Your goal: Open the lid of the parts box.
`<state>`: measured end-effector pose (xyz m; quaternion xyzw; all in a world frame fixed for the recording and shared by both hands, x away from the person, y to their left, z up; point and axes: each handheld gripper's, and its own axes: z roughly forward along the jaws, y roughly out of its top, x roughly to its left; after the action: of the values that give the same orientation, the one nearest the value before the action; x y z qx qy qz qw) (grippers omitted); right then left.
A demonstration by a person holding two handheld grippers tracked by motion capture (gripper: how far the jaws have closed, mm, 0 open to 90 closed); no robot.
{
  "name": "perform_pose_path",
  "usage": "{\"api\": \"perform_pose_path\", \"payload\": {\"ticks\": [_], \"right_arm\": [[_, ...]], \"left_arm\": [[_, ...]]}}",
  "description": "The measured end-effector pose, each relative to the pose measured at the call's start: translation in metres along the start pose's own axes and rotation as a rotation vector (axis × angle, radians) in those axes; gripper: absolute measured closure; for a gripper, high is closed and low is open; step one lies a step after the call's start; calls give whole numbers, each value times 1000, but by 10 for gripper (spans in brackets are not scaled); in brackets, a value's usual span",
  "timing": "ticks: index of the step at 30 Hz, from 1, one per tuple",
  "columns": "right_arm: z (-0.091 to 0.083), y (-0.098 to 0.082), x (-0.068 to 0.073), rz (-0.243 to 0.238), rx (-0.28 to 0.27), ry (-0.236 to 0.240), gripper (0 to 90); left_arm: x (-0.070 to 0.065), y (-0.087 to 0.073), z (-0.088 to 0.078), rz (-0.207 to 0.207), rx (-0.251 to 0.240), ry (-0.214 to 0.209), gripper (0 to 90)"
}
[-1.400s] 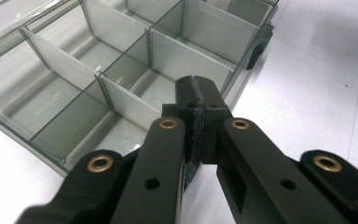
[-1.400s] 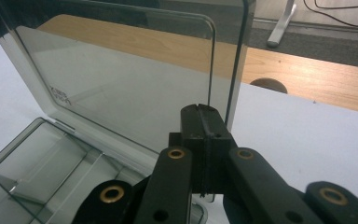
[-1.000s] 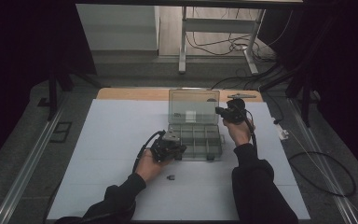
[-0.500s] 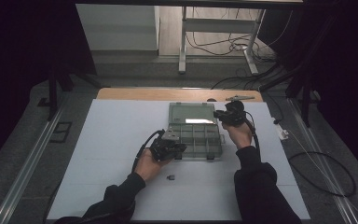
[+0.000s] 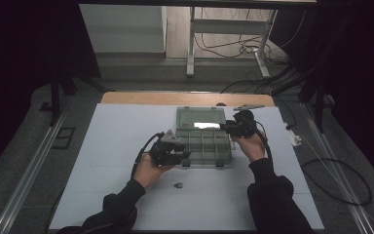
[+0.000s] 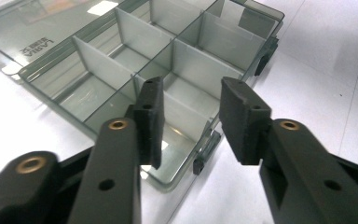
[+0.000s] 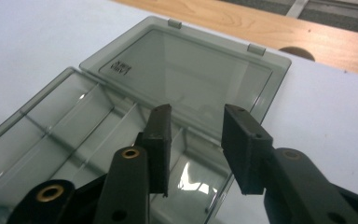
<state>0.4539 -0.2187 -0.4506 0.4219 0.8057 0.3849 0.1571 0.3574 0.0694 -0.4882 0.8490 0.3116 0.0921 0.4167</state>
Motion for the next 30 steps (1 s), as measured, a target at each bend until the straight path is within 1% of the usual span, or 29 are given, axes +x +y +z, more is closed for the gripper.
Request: {"api": "perform_pose_path", "payload": {"ticks": [1,3,4,5,9,10,11,12,13,14,15,17,18,19,21,25,30], "right_arm": [[-2,-2,2,-4,6,6,596],[-3,-3,4,-9,7,8,587],[-4,-4,5,-9,9,11,580],[-5,-5,7,-12,13,19,563],[-11,-9,13,-27,19,30,509],[-11,-9,13,-27,19,30,509],[-12,-10,15,-26,21,35,496],[-15,-13,18,-35,21,42,468],[-16,-14,20,-36,21,43,451],[-16,-14,20,-36,21,43,451],[-17,-15,22,-40,22,46,439],[-20,-17,25,-50,26,46,411],[-21,-20,28,-57,27,49,388],[-21,-20,28,-57,27,49,388],[-25,-22,31,-61,28,58,355],[-30,-27,37,-68,28,61,301],[-37,-35,42,-67,31,73,254]], "left_arm": [[0,0,-1,-4,-1,0,562],[1,-2,-4,-10,1,3,533],[2,-3,-6,-11,7,5,533],[3,-4,-8,-17,5,11,509],[4,-6,-12,-16,15,22,426],[4,-7,-13,-14,17,28,426],[4,-8,-15,-13,23,32,404],[4,-9,-17,-16,22,35,365],[5,-11,-20,-25,20,43,340],[5,-11,-20,-25,20,43,322],[5,-12,-23,-31,18,47,322],[7,-13,-26,-43,14,51,292],[8,-14,-28,-51,12,52,263],[9,-15,-30,-57,8,54,263],[11,-17,-34,-69,1,60,233],[15,-20,-41,-88,-9,58,183],[15,-28,-51,-94,-4,72,107]]}}
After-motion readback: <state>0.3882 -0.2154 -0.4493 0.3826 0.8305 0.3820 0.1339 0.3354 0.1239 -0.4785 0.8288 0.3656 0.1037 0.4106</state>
